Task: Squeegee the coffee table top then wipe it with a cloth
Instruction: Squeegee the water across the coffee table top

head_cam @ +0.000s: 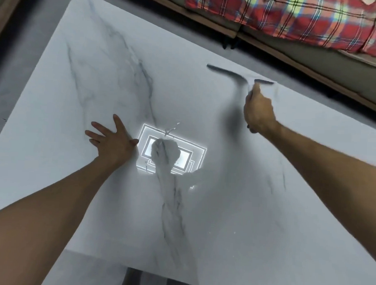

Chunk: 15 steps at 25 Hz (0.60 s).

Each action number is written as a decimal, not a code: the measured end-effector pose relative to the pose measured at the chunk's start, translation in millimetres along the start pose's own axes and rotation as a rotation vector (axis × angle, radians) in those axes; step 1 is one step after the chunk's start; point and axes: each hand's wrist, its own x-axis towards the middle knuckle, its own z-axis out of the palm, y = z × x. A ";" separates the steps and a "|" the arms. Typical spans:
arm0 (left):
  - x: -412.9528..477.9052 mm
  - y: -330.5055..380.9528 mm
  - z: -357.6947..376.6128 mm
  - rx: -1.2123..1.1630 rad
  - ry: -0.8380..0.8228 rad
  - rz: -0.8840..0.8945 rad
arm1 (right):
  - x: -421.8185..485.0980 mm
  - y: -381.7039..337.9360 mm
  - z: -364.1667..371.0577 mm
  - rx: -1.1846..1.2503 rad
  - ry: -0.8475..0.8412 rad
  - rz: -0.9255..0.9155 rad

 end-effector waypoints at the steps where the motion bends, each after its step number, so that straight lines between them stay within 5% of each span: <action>1: -0.9 0.6 -0.4 -0.002 -0.003 -0.005 | -17.4 8.3 9.4 -0.031 -0.009 -0.017; 8: -21.9 -6.5 -18.2 -0.086 -0.007 0.022 | -149.8 67.8 21.8 -0.116 -0.165 -0.146; 15: -87.7 -31.7 5.5 -0.036 -0.034 0.002 | -45.3 -41.0 13.3 0.054 -0.032 -0.166</action>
